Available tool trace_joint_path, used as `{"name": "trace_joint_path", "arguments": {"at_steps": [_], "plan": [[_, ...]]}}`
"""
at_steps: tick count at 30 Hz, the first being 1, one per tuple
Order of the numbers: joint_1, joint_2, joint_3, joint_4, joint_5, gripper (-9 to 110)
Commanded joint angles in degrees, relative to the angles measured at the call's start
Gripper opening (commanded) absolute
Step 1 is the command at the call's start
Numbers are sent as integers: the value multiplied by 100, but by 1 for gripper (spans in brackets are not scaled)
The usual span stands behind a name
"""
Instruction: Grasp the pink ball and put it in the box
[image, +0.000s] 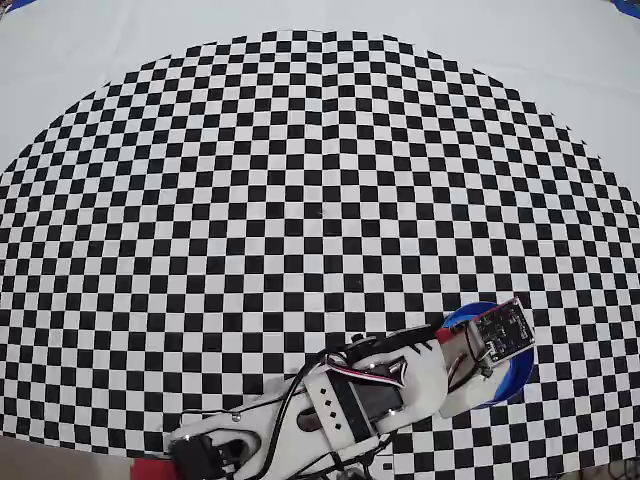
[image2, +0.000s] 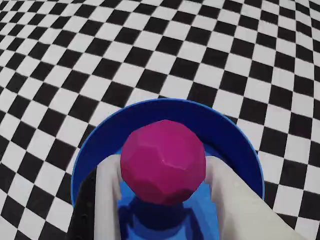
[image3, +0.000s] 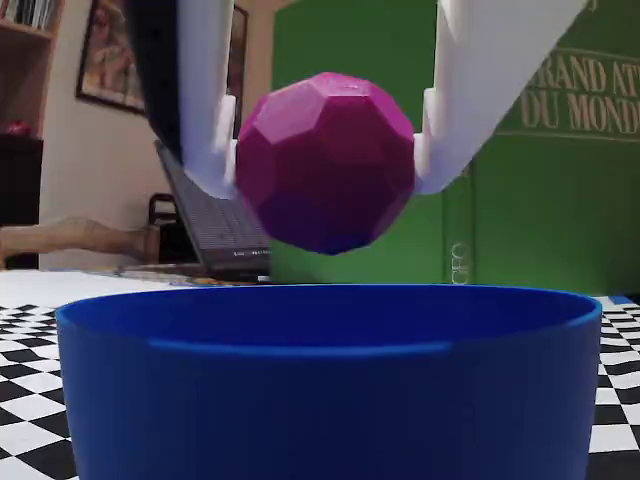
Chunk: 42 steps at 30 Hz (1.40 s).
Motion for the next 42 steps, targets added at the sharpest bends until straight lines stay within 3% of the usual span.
{"name": "trace_joint_path", "arguments": {"at_steps": [1, 22, 32, 39, 42], "plan": [[44, 360, 35, -18, -35, 26], [-132, -149, -844, -158, 457, 26], [-1125, -1160, -2540, -167, 2654, 25], [-2162, -1406, -2725, -483, 4395, 2], [-2786, -1415, -2725, -642, 5247, 0]]}}
